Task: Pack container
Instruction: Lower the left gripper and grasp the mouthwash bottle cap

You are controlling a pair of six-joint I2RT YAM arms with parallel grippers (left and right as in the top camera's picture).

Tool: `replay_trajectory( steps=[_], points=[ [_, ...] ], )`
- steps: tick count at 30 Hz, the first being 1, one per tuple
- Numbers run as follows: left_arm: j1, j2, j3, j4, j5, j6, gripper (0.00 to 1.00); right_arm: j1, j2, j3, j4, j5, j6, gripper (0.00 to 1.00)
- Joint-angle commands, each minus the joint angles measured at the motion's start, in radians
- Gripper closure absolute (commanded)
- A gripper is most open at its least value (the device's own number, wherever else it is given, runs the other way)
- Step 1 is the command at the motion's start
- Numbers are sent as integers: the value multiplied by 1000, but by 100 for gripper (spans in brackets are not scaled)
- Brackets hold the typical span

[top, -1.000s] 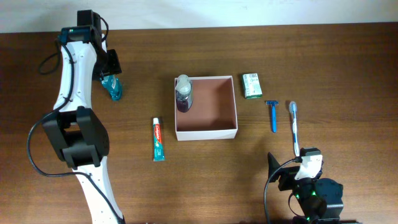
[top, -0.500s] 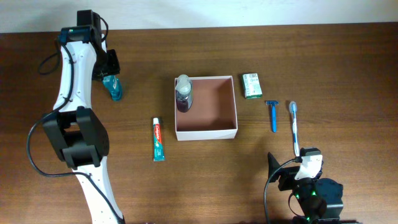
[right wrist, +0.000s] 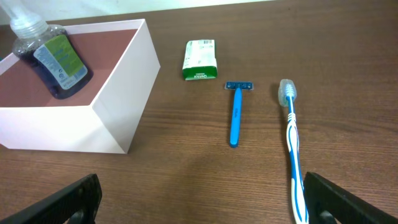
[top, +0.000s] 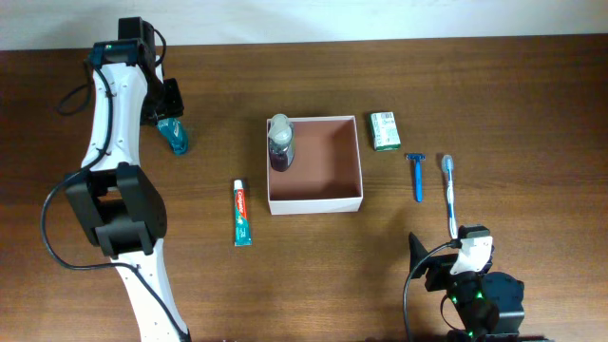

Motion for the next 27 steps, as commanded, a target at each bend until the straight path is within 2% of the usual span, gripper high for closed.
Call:
replay_trajectory(
  steps=[1, 3, 8, 14, 17, 27],
  points=[
    [9, 6, 16, -2, -7, 9, 56, 5, -3, -5, -4, -9, 8, 1],
    [9, 6, 16, -2, -7, 9, 57, 5, -3, -5, -4, -9, 8, 1],
    [9, 6, 16, -3, -7, 9, 72, 5, -3, -5, -4, -9, 8, 1],
    [9, 6, 18, -3, -7, 9, 74, 5, -3, -5, -4, -9, 8, 1],
    [9, 5, 32, -7, -6, 9, 81, 5, -3, -5, -4, -9, 8, 2],
    [8, 5, 237, -119, 21, 9, 88, 5, -3, -5, -4, -9, 8, 1]
  ],
)
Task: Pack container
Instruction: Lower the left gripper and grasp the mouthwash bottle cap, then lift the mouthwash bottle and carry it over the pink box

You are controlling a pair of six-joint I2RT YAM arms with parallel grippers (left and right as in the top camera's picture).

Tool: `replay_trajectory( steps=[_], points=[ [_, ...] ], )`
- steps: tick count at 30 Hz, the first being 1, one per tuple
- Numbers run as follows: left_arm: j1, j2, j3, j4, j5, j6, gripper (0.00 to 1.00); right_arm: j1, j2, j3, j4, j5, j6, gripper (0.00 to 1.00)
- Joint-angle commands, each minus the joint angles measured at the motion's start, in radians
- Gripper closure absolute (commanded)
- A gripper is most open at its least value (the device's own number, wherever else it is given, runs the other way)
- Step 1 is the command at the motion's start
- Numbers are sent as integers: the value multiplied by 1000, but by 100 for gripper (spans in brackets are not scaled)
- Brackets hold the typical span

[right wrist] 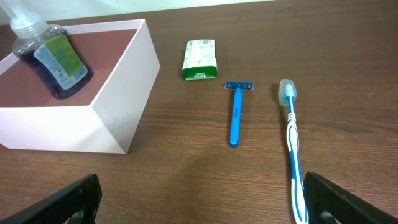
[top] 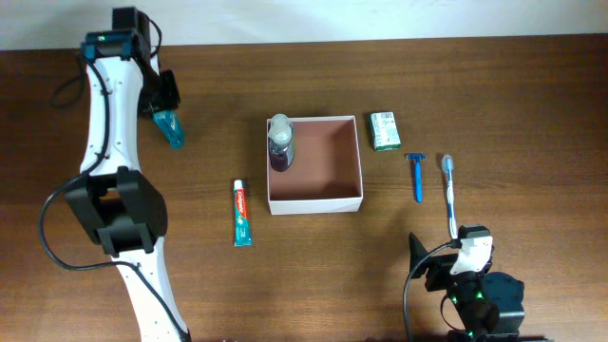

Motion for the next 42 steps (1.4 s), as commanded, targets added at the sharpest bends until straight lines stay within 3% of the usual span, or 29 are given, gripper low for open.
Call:
replay_trajectory(
  steps=[1, 13, 29, 42],
  points=[
    [8, -10, 98, -21, 15, 9, 88, 5, -3, -5, -4, -9, 8, 1],
    [3, -10, 400, -117, 278, 9, 88, 5, -3, -5, -4, -9, 8, 1],
    [-192, -10, 732, -233, 280, 9, 89, 5, -3, -5, -4, -9, 8, 1],
    [-447, -17, 735, -225, 277, 32, 89, 5, -3, -5, -4, -9, 8, 1]
  ],
)
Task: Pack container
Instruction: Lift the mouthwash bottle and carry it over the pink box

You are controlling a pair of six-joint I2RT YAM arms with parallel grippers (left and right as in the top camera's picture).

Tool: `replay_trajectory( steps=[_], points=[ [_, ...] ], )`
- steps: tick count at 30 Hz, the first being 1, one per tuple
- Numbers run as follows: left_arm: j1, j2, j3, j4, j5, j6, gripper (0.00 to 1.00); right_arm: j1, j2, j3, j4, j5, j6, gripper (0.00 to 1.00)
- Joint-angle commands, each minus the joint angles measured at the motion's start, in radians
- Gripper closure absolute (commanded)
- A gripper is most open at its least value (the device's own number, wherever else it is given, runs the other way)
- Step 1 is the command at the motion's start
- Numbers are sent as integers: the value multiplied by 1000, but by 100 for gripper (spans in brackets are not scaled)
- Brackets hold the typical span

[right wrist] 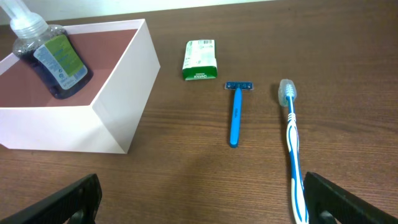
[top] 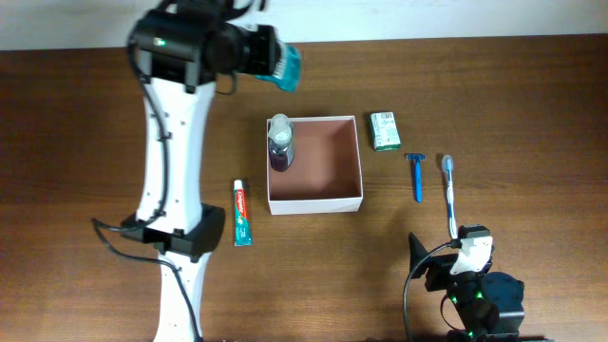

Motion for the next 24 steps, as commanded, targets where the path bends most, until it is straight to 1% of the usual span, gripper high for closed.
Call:
replay_trajectory(
  steps=[1, 6, 11, 14, 18, 24],
  points=[
    [-47, -17, 24, 14, 18, 27, 89, 5, -3, -5, -4, -9, 8, 1],
    [-109, -17, 21, 0, 12, 42, 89, 5, -3, -5, -4, -9, 8, 1],
    [-149, -8, 19, -40, -66, 42, 89, 5, -3, -5, -4, -9, 8, 2],
    [-168, -7, 1, -50, -77, 42, 89, 5, -3, -5, -4, -9, 8, 1],
    [-182, -5, -42, -48, -89, 42, 88, 5, -3, -5, -4, -9, 8, 1],
    [-183, -2, -158, -10, -121, 42, 89, 5, -3, -5, -4, -9, 8, 1]
  ],
)
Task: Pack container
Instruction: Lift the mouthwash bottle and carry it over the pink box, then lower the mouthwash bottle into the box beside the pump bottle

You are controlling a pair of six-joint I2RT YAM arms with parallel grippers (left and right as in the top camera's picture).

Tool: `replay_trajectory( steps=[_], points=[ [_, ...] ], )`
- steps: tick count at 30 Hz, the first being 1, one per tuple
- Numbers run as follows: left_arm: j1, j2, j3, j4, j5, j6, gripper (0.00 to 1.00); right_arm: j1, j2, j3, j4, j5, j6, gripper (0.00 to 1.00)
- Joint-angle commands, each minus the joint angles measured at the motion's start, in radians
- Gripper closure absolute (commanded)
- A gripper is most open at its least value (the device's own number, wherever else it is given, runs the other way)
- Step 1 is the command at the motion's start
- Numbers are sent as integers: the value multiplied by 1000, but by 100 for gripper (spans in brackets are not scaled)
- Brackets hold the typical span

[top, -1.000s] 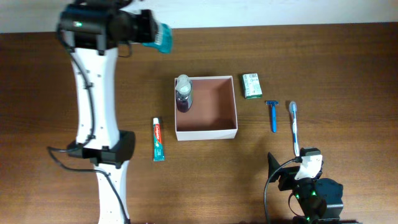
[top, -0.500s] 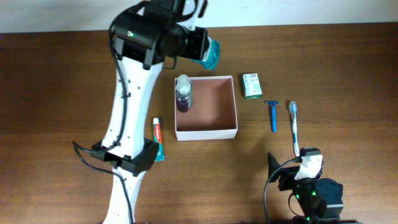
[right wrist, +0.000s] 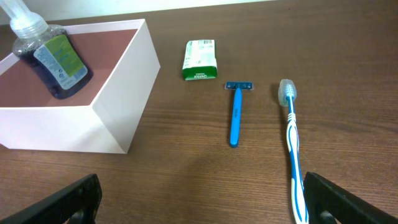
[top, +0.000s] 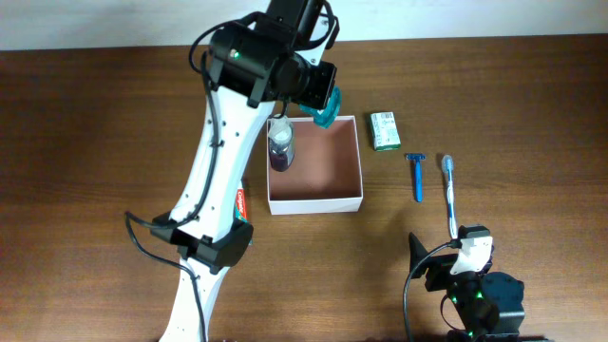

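The white box [top: 359, 161] with a brown floor sits mid-table, a purple mouthwash bottle [top: 280, 142] lying in its left side. My left gripper [top: 325, 106] hangs over the box's back edge, shut on a teal object [top: 327, 116]. A toothpaste tube [top: 240, 201] lies left of the box, partly under the arm. To the right lie a green packet [top: 384, 130], a blue razor [top: 416, 175] and a blue-white toothbrush [top: 449, 195]. My right gripper [right wrist: 202, 202] rests open near the front edge, the toothbrush [right wrist: 292, 149] by its right finger.
The left arm [top: 218, 161] stretches from the front of the table up across the left of the box. The wall edge runs along the table's far side.
My left gripper moved right and forward with the teal object, from above the table's back edge left of the box to over the box's back edge. The right arm stayed still.
At first my left gripper was at the far left of the table on the teal object. It then held it slightly higher there, later carried it near the back edge left of the box, and now holds it over the box. The right gripper never moved.
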Motion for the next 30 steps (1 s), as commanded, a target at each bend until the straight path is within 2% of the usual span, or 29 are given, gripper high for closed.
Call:
replay_trajectory(
  steps=[1, 24, 30],
  points=[
    [-1, -2, -62, 29, -26, 13, 88, 5, -3, -5, -4, -9, 8, 1],
    [-3, 0, -388, 116, -25, 13, 88, 5, -3, -5, -4, -9, 8, 2],
    [-3, 0, -426, 160, -26, 13, 88, 5, -3, -5, -4, -9, 8, 1]
  ],
)
